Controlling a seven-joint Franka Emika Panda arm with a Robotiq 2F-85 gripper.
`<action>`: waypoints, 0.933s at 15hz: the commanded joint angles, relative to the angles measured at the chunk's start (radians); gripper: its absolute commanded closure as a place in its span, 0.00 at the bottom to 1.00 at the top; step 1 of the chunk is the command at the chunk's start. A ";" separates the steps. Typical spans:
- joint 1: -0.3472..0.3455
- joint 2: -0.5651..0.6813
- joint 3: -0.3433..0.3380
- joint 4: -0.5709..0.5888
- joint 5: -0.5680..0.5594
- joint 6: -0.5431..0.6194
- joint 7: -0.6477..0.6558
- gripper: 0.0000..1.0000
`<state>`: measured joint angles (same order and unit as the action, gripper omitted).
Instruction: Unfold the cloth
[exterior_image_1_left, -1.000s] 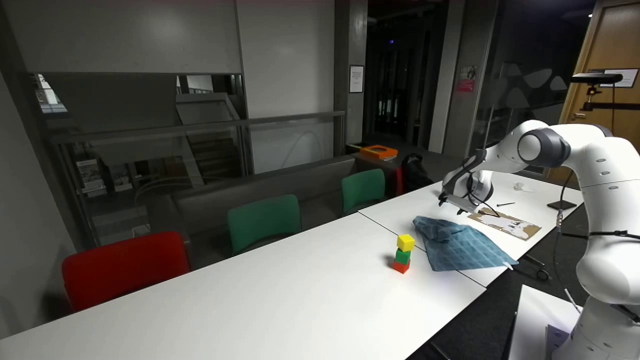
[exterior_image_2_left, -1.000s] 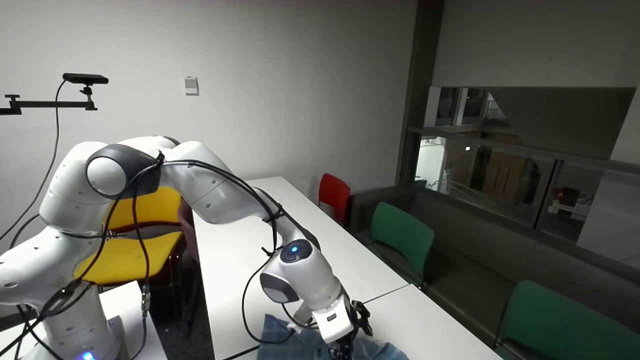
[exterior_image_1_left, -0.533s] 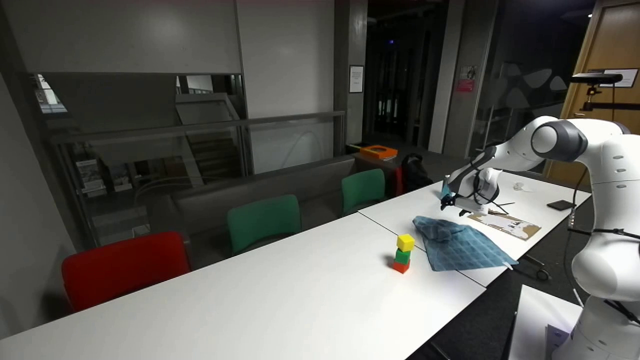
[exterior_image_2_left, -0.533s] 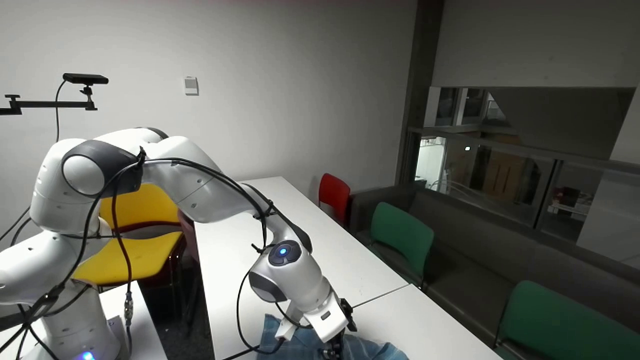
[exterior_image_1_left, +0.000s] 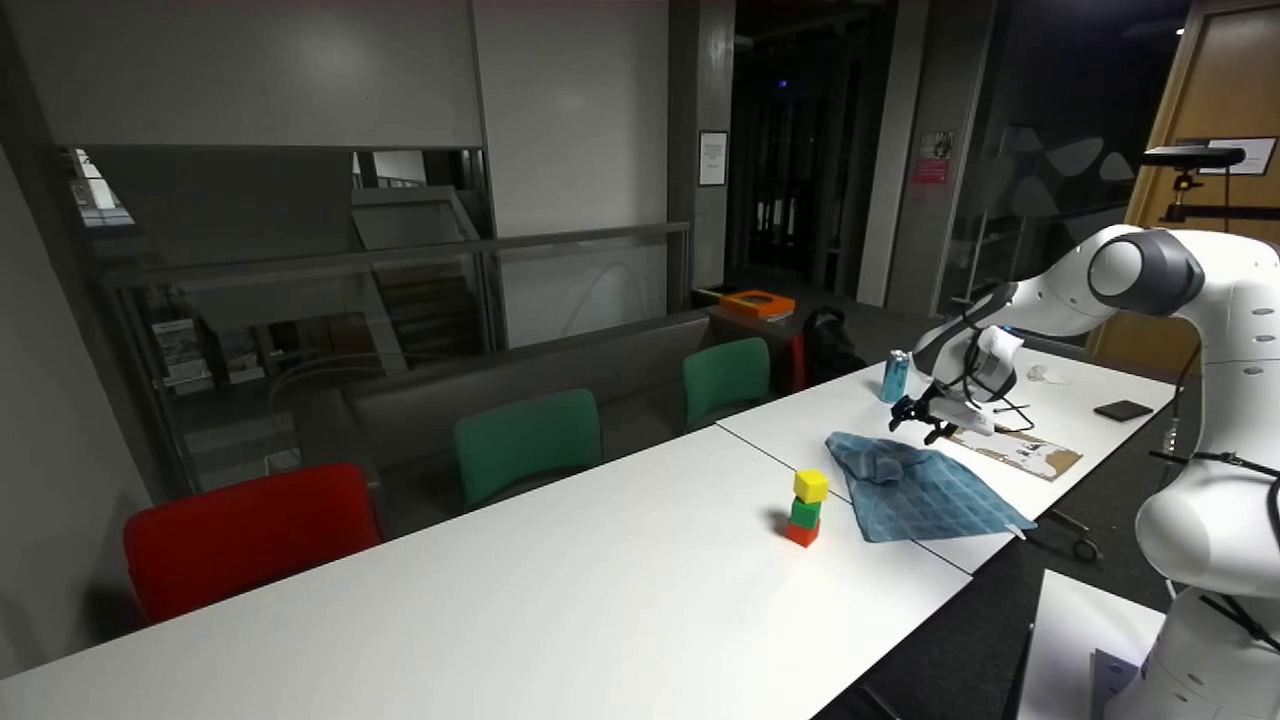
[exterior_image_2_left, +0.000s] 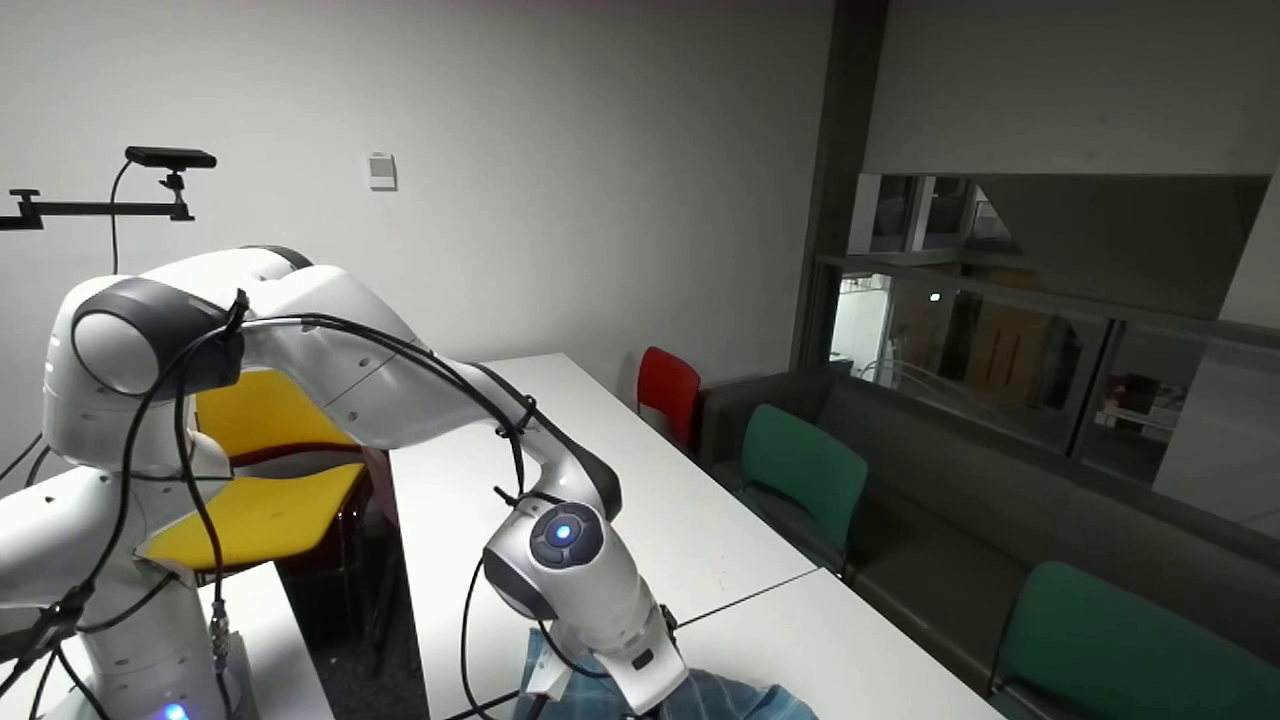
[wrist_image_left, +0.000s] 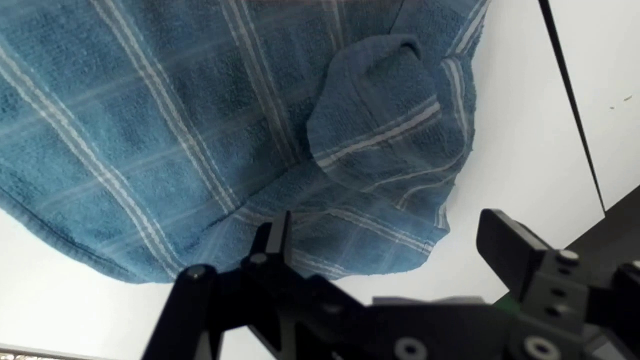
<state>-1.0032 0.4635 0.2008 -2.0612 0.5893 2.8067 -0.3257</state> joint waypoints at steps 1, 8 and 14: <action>-0.027 -0.044 0.010 -0.010 0.090 -0.116 -0.090 0.00; 0.037 -0.029 -0.077 0.018 0.175 -0.328 -0.112 0.00; 0.100 0.019 -0.146 0.055 0.181 -0.339 -0.122 0.00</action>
<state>-0.9367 0.4641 0.0937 -2.0427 0.7293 2.5035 -0.4009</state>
